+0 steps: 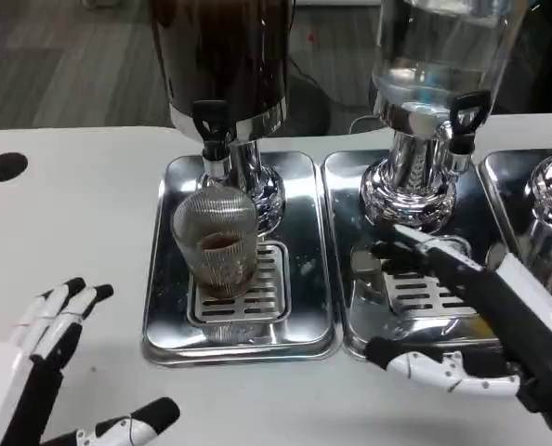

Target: Grasp the cup under the faucet to collect the drink, then remove the cup.

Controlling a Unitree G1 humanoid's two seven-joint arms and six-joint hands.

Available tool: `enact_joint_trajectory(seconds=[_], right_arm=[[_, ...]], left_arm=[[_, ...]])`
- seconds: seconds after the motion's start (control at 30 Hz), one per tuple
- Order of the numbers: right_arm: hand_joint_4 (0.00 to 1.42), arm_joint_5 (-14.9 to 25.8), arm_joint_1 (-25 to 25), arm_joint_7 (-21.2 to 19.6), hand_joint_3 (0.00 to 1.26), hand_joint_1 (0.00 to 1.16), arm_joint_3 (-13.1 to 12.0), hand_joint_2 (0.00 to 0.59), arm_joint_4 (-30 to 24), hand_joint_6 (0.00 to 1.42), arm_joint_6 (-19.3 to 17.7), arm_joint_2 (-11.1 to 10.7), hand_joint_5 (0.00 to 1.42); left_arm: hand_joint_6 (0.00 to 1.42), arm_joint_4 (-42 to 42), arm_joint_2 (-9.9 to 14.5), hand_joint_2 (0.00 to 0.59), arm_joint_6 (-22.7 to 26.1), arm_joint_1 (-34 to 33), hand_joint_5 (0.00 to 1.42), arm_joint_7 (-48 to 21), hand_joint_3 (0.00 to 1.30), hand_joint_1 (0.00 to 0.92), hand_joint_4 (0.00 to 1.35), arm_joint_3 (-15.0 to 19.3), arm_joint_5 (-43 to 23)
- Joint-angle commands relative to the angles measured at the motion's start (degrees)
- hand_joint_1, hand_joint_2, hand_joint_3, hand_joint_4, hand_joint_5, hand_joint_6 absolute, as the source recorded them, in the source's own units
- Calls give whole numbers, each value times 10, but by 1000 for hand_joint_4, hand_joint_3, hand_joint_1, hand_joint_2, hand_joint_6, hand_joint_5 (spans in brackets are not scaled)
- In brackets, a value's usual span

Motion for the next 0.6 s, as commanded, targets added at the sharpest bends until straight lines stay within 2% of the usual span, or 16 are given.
enact_joint_trajectory(seconds=[0.03, 0.27, 0.33, 0.47, 0.6], right_arm=[[170, -36, -36, 5, 140, 639, 39, 144, -24, 97, 51, 12, 208], [145, -83, -102, -1, 135, 663, 84, 135, -10, 81, 115, 34, 171], [142, -99, -135, -5, 129, 664, 100, 135, 9, 66, 138, 49, 169], [142, -119, -179, -12, 128, 665, 125, 135, 39, 64, 164, 73, 169], [142, -130, -207, -17, 127, 665, 143, 135, 66, 64, 176, 88, 168]], left_arm=[[302, -2, -6, 22, -17, 19, 48, 18, 143, 0, 29, 0, 5], [303, 7, -10, 28, -41, 45, 48, 34, 146, 0, 29, 1, 7], [303, 10, -10, 29, -47, 51, 50, 39, 149, 0, 29, 0, 7], [303, 17, -12, 30, -58, 62, 55, 48, 151, 0, 31, 1, 6], [315, 28, -12, 31, -74, 79, 59, 60, 153, 0, 39, 6, 2]])
